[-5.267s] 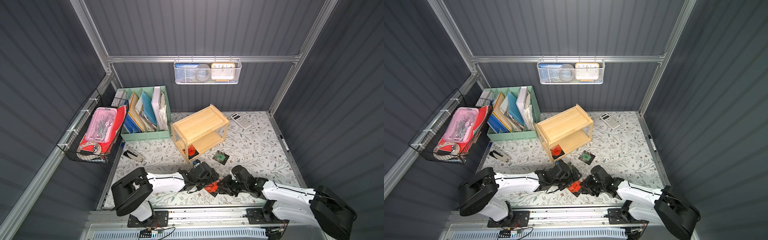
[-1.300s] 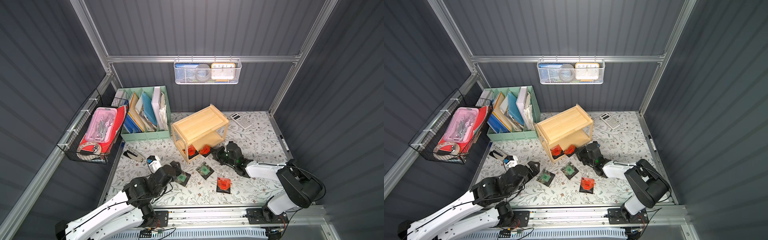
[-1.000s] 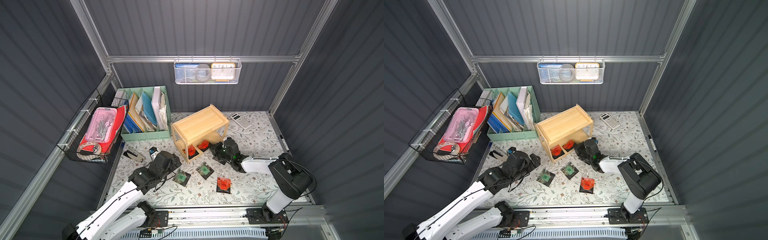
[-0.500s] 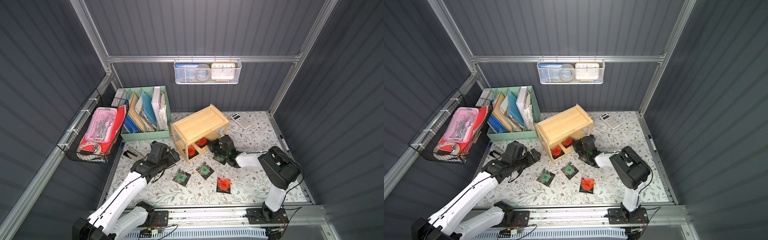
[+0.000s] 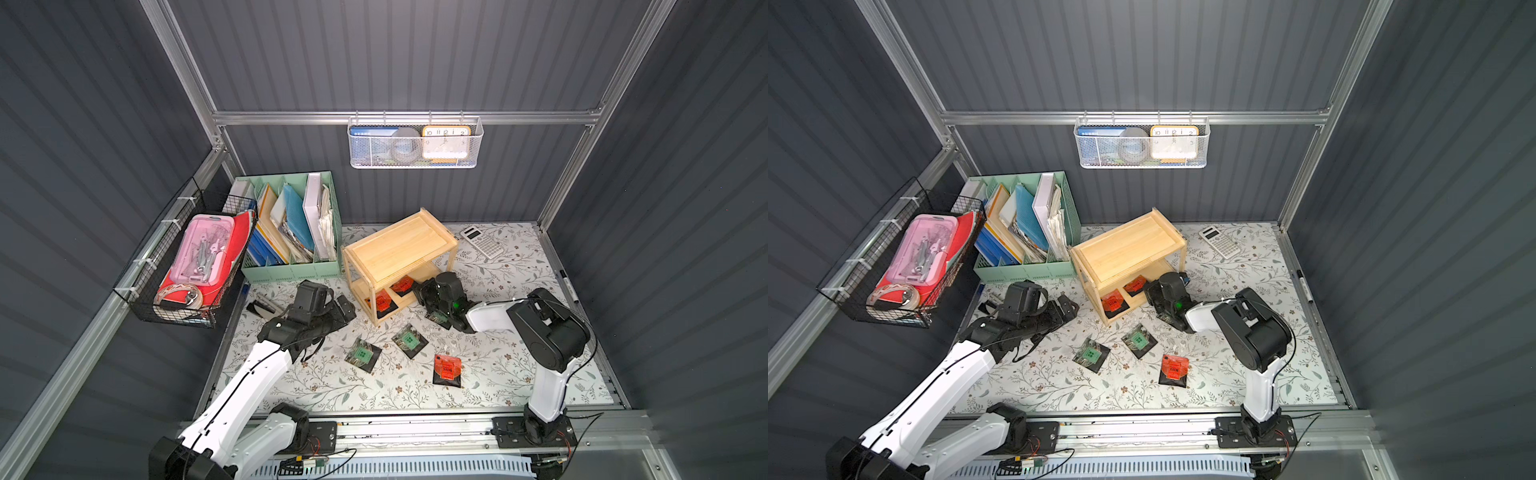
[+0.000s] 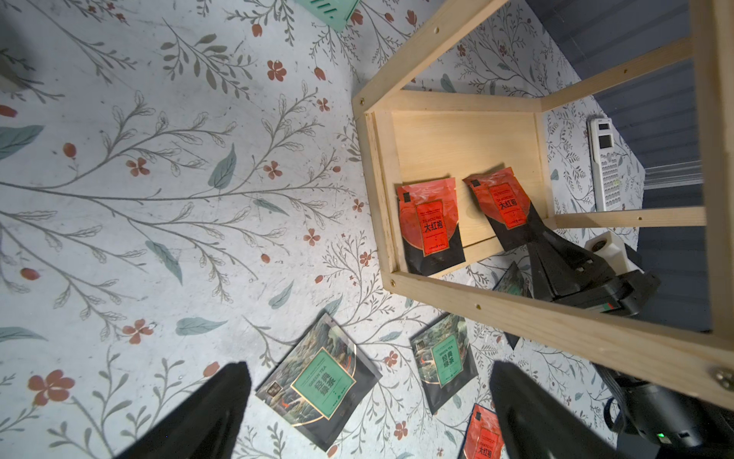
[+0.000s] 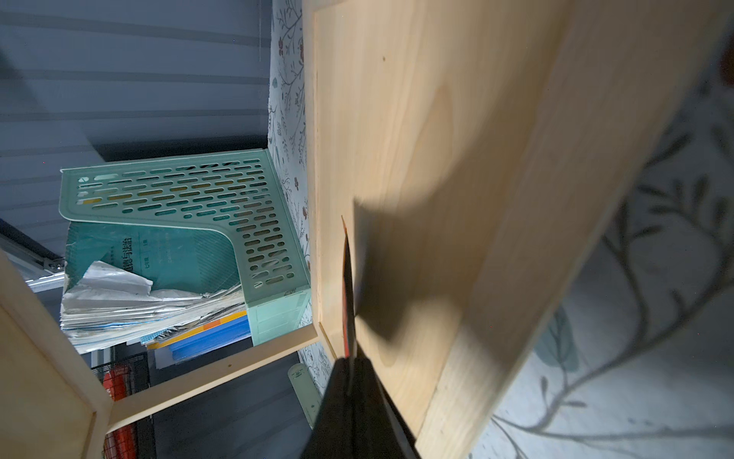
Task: Place the tea bags on the shelf by color
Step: Place the tea bag on the shelf.
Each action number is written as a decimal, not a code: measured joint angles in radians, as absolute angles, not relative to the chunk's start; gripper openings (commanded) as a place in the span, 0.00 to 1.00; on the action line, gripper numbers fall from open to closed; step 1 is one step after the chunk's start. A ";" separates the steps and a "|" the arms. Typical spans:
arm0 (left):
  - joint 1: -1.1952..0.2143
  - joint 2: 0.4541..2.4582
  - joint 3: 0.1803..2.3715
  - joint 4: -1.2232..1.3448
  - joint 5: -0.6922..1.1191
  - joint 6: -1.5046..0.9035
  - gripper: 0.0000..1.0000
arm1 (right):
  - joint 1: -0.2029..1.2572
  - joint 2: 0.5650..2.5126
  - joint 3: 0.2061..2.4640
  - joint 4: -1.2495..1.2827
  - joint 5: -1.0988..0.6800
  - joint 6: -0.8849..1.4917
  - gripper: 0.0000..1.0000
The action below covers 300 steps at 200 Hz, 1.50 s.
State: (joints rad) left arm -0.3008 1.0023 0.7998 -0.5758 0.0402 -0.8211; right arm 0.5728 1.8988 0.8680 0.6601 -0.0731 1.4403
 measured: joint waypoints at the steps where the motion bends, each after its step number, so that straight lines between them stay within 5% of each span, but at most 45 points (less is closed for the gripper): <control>1: -0.301 1.003 0.800 -0.576 0.040 -0.821 1.00 | 0.573 1.899 0.868 0.660 -0.072 1.440 0.00; 251: -0.247 1.011 0.800 -0.574 0.096 -0.778 1.00 | 0.602 1.939 0.933 0.499 -0.044 1.481 0.00; 300: -0.231 1.021 0.800 -0.574 0.107 -0.771 1.00 | 0.602 1.939 0.940 0.479 -0.043 1.481 0.21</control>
State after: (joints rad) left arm -0.2306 1.0214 0.7998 -0.5735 0.1074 -0.7712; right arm 0.6022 1.9392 0.9401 0.4786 -0.0429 1.4815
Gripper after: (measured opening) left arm 0.997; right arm 0.165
